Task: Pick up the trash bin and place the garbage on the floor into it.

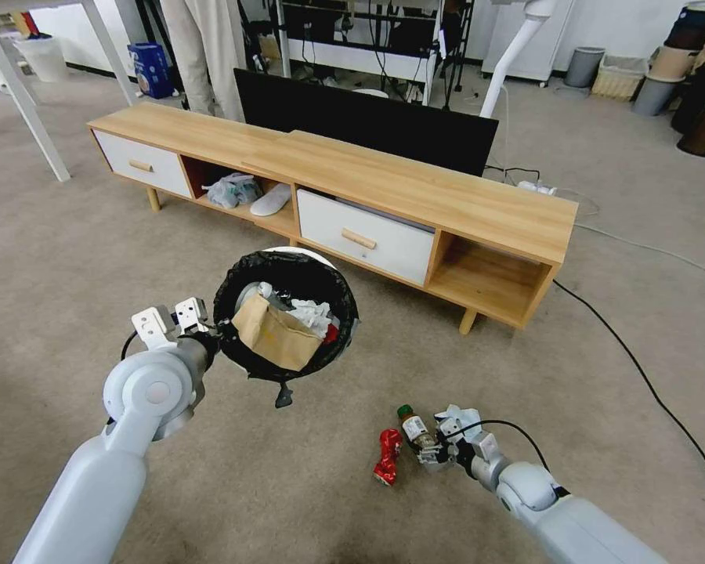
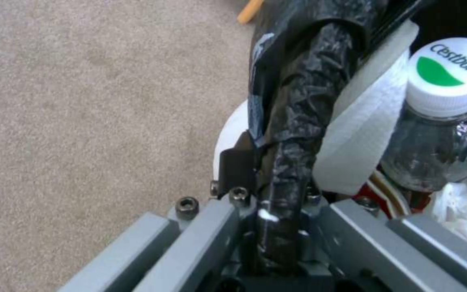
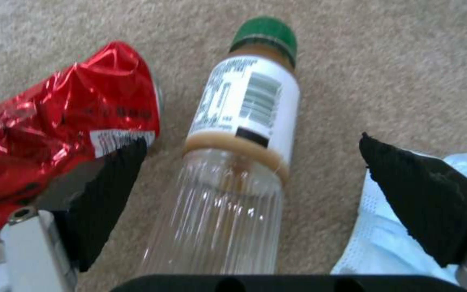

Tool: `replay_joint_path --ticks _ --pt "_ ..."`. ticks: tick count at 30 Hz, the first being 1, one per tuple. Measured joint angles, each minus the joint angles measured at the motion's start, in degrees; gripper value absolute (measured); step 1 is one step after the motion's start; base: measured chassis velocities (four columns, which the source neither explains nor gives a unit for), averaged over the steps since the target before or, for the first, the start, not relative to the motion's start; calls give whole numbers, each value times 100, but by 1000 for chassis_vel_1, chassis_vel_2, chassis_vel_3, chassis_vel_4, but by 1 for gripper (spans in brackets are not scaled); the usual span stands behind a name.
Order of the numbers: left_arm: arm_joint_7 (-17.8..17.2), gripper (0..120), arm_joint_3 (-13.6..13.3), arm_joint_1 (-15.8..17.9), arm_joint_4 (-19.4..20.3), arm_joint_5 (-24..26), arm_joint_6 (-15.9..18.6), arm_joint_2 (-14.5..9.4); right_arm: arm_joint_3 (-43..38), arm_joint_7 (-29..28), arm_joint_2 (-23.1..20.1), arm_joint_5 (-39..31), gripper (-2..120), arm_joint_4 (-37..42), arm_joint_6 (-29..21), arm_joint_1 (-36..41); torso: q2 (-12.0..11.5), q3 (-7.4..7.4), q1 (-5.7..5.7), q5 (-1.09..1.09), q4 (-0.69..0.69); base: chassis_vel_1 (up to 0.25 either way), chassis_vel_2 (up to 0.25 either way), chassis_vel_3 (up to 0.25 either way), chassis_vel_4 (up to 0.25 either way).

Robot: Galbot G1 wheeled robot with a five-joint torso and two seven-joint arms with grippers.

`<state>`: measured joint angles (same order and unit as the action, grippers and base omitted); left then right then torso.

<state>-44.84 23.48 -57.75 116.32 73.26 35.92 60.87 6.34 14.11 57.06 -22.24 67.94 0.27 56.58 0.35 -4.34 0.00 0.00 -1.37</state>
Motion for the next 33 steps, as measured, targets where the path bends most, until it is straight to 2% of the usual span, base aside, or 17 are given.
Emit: replay_joint_path --ticks 14,19,20,23,24,25,27,29,33 --pt "47 1 4 -18 -6 -71 -18 38 108 49 193 146 98 -247 59 -14 0 0 0 0 0 0 0 0 0" --pt "74 1 3 -10 -38 -92 -25 43 108 136 220 212 78 -358 145 -44 1 0 0 -1 0 0 0 0 0" --pt "74 1 3 -10 -38 -92 -25 43 108 136 220 212 78 -358 145 -44 1 0 0 -1 0 0 0 0 0" --pt "106 1 1 -13 -63 -123 -33 47 81 164 215 228 64 -385 195 -47 1 0 0 0 0 0 0 0 0" --pt "106 1 1 -13 -63 -123 -33 47 81 164 215 228 64 -385 195 -47 1 0 0 0 0 0 0 0 0" --pt "113 1 -6 -10 -78 -138 -39 49 71 178 202 230 55 -386 213 -49 1 0 0 0 0 0 0 0 0" --pt "115 1 -10 -7 -81 -140 -39 52 64 183 192 230 52 -386 218 -50 1 0 0 0 0 0 0 0 0" --pt "121 1 -20 2 -88 -145 -43 60 39 196 172 228 42 -389 241 -60 1 0 0 0 0 0 0 0 0" --pt "122 1 -20 -2 -95 -154 -44 60 30 209 160 226 36 -401 269 -73 1 0 0 0 0 0 0 0 0"
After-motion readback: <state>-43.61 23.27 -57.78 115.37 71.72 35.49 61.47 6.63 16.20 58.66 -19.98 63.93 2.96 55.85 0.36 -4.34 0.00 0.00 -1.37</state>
